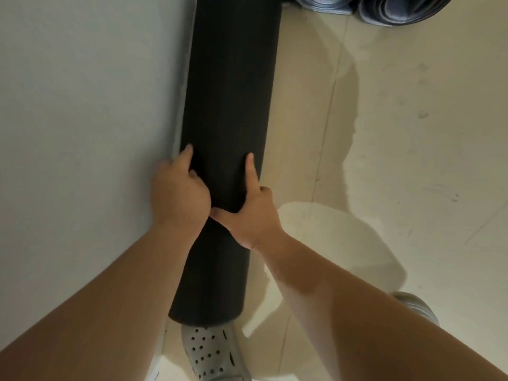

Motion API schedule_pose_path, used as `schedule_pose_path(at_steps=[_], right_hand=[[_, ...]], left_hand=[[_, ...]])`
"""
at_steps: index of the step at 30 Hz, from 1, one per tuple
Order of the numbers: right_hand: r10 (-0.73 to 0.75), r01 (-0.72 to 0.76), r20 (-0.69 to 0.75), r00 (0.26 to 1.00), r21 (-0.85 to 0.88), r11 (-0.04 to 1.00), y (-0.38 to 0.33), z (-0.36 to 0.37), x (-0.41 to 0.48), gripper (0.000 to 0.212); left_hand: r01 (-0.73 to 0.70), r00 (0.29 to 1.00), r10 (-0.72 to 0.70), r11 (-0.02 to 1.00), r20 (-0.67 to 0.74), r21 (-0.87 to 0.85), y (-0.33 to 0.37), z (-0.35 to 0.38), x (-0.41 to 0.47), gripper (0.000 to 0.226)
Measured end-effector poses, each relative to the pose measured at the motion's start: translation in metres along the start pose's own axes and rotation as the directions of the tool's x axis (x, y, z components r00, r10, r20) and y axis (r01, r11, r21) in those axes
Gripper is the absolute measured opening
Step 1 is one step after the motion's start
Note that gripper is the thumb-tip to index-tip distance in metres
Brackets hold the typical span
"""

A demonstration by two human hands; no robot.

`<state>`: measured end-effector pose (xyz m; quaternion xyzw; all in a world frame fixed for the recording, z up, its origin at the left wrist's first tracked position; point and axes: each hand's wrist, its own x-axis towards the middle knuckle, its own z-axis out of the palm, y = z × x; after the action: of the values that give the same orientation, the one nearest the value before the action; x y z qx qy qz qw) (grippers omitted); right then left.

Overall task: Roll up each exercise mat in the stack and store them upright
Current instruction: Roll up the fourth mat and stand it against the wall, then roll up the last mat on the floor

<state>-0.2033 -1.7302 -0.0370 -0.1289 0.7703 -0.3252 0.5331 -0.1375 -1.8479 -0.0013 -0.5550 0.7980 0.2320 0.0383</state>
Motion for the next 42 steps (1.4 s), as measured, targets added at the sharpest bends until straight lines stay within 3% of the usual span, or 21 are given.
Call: schedule_pose_path(at_steps=[2,7,14,18,27,34,42], right_hand=[[0.004,-0.005,-0.027,1.0,-0.047,0.999,-0.009,0.008,0.005,0.118],[0.019,-0.022,-0.035,0.999,-0.09,0.996,0.0,0.0,0.012,0.118],[0.018,-0.011,0.024,1.0,-0.266,0.964,-0.012,-0.041,-0.004,0.12],[0.074,-0.081,-0.036,0.997,-0.276,0.958,-0.024,-0.093,-0.04,0.109],[0.152,-0.175,-0.101,0.983,-0.294,0.94,-0.09,-0.27,-0.244,0.098],[0.074,-0.103,-0.138,0.988,-0.22,0.97,-0.171,-0.402,-0.449,0.098],[-0.05,0.022,-0.386,0.921,-0.077,0.997,-0.217,-0.488,-0.62,0.094]], left_hand=[[-0.064,0.997,0.064,0.998,-0.04,0.015,0.012,-0.001,0.003,0.044],[-0.181,0.973,0.13,0.943,0.193,0.279,0.018,0.004,-0.007,0.057],[-0.143,0.915,-0.045,0.894,0.402,0.426,0.038,-0.01,-0.009,0.077],[-0.123,0.914,-0.081,0.879,0.398,0.462,0.058,-0.042,-0.024,0.081],[-0.128,0.895,-0.06,0.915,0.443,0.382,0.166,-0.2,-0.15,0.072],[-0.201,0.905,0.068,0.939,0.421,0.28,0.303,-0.378,-0.283,0.078],[-0.299,0.879,0.324,0.946,0.349,-0.123,0.438,-0.493,-0.379,0.075]])
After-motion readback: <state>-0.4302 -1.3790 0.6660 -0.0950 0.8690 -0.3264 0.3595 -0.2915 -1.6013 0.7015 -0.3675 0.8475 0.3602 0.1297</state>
